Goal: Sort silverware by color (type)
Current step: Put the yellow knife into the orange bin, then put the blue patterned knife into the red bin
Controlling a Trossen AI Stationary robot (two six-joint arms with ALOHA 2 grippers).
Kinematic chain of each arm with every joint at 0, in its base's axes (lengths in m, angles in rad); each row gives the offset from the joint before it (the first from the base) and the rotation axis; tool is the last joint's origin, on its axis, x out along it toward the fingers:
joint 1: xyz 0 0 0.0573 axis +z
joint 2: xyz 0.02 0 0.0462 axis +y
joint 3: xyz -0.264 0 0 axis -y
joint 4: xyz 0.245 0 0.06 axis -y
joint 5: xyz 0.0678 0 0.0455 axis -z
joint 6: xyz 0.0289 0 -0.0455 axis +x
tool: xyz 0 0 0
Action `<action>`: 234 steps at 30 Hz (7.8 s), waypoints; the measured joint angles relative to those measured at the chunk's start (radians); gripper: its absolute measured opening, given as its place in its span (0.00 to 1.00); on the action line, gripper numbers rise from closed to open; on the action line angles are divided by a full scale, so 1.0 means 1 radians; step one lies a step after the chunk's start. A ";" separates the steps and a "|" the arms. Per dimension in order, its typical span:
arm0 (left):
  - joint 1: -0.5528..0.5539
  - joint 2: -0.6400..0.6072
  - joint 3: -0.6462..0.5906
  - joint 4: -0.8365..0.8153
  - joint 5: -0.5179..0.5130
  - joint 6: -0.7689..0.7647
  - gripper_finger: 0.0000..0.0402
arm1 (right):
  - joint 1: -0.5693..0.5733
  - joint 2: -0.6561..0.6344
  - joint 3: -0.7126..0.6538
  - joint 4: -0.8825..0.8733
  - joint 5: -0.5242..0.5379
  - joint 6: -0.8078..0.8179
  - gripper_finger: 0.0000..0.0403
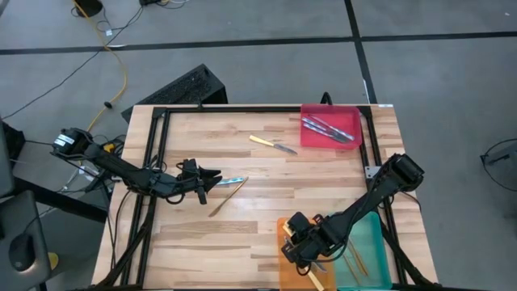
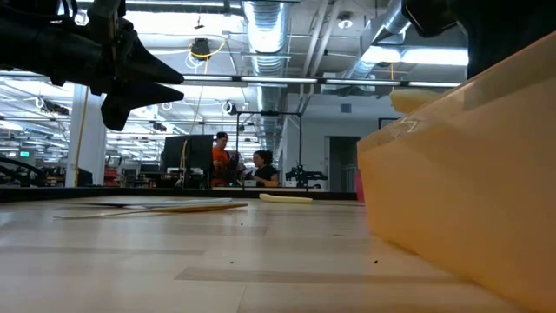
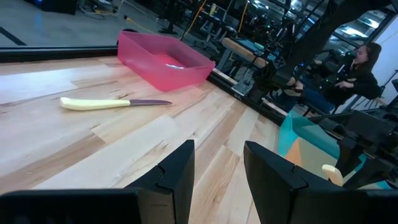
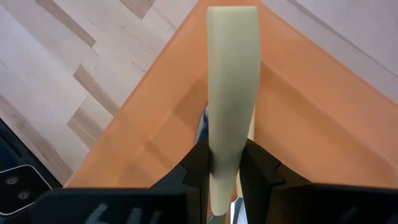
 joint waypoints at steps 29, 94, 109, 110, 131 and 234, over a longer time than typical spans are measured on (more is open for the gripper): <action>0.000 0.000 0.000 -0.001 -0.005 -0.012 0.30 | -0.002 0.128 0.002 0.031 -0.041 -0.006 0.20; 0.000 0.000 0.000 -0.028 -0.004 -0.012 0.30 | -0.022 0.108 0.099 0.022 -0.138 -0.249 0.48; 0.000 0.000 0.000 -0.028 -0.004 -0.013 0.30 | -0.022 0.108 0.289 -0.150 -0.112 -0.353 0.48; 0.000 0.000 0.000 -0.028 -0.004 -0.013 0.30 | -0.022 0.108 0.300 -0.155 -0.101 -0.357 0.48; 0.000 0.000 0.000 -0.092 0.001 -0.054 0.30 | -0.202 0.112 0.415 0.120 0.282 -0.741 0.48; 0.000 -0.515 -0.001 -0.676 -0.098 0.040 0.30 | -0.585 0.438 -0.019 1.135 0.041 -1.181 0.46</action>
